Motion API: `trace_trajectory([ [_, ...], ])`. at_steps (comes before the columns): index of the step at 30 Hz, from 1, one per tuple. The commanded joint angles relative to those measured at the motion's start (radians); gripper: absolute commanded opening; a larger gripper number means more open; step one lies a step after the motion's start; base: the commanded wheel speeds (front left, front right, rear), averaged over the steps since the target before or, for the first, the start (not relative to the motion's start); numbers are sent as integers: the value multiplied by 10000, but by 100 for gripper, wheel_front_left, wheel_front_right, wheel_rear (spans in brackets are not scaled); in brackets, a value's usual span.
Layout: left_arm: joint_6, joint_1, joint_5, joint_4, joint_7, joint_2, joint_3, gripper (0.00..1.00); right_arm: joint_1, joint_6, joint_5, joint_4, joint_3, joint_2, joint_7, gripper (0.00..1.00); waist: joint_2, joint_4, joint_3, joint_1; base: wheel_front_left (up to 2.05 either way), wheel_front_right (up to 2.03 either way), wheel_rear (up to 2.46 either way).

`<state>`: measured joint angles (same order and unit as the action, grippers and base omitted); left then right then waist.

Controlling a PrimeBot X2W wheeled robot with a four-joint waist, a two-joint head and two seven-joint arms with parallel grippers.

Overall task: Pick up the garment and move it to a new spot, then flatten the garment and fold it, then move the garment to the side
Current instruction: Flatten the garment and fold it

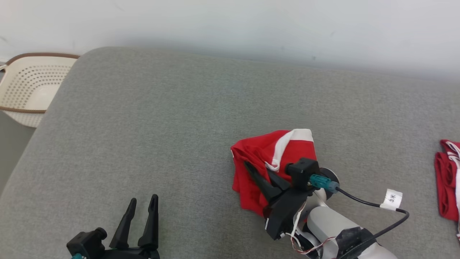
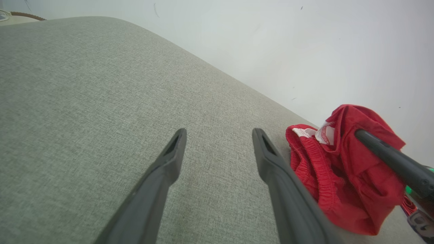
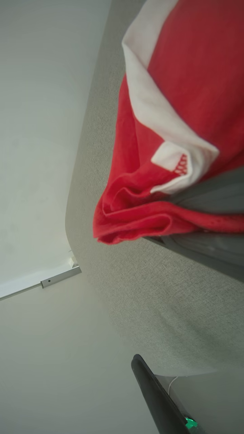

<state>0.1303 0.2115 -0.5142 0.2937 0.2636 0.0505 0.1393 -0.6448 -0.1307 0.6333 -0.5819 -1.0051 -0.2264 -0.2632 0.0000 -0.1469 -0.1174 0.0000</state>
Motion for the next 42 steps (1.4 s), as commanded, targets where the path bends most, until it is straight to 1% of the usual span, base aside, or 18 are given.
trace_trajectory([
  [1,2,-146,-46,33,9,3,8,100,-94,1,68,-15,-66,38,-10,0,0,-180,29,0,0,0,0],
  [4,2,-179,-142,-76,9,2,173,100,-276,1,82,112,82,108,-10,0,0,-302,67,0,0,0,0],
  [8,2,-314,-142,-107,9,2,109,100,65,1,-658,467,1397,124,-10,0,0,-323,130,0,0,0,0],
  [9,2,-327,-138,-95,9,0,105,100,257,1,-816,438,1566,153,-7,0,0,-316,146,0,0,0,0],
  [12,2,-330,-148,-23,9,6,112,100,435,1,-1038,209,1416,214,-10,0,0,-274,180,0,0,0,0],
  [14,2,-322,-214,18,9,3,155,100,569,1,-861,-379,882,232,-10,0,0,-214,189,0,0,0,0],
  [15,2,-318,-235,18,9,6,156,100,547,1,-777,-566,715,247,-10,13,0,-194,182,0,0,0,0],
  [16,2,-309,-255,17,9,6,149,100,484,1,-687,-701,614,279,-10,28,0,-168,172,0,0,0,0],
  [17,2,-295,-268,15,9,5,135,100,450,1,-553,-825,519,300,-12,33,0,-145,164,0,0,0,0],
  [18,2,-279,-278,20,9,5,116,100,450,1,-429,-1009,382,308,-8,42,0,-116,152,0,0,0,0],
  [19,2,-263,-283,25,9,5,98,100,465,1,-265,-1157,211,321,31,49,0,-88,148,0,0,0,0],
  [20,2,-251,-278,37,9,5,91,100,447,1,-58,-1251,37,338,28,94,0,-67,152,0,0,0,0],
  [21,2,-255,-277,55,9,5,65,100,432,1,160,-1281,-170,340,40,100,0,-39,168,0,0,0,0],
  [25,2,-371,-277,104,9,5,-23,100,394,1,1050,-1096,-1016,81,115,100,0,80,297,0,0,0,0],
  [31,2,-600,-165,127,9,6,-221,100,706,1,2153,-518,-1472,-520,-5,100,0,322,646,0,0,0,0],
  [36,2,-757,-28,66,9,3,-433,100,1130,1,2355,179,-949,-988,-20,100,0,529,833,0,0,0,0],
  [41,2,-736,11,-1,9,6,-412,100,1654,1,2040,1020,25,-1116,-24,100,0,568,847,0,0,0,0],
  [42,2,-736,11,-1,9,6,-412,100,1654,1,2040,1020,25,-1116,-24,100,0,568,847,0,0,0,0],
])
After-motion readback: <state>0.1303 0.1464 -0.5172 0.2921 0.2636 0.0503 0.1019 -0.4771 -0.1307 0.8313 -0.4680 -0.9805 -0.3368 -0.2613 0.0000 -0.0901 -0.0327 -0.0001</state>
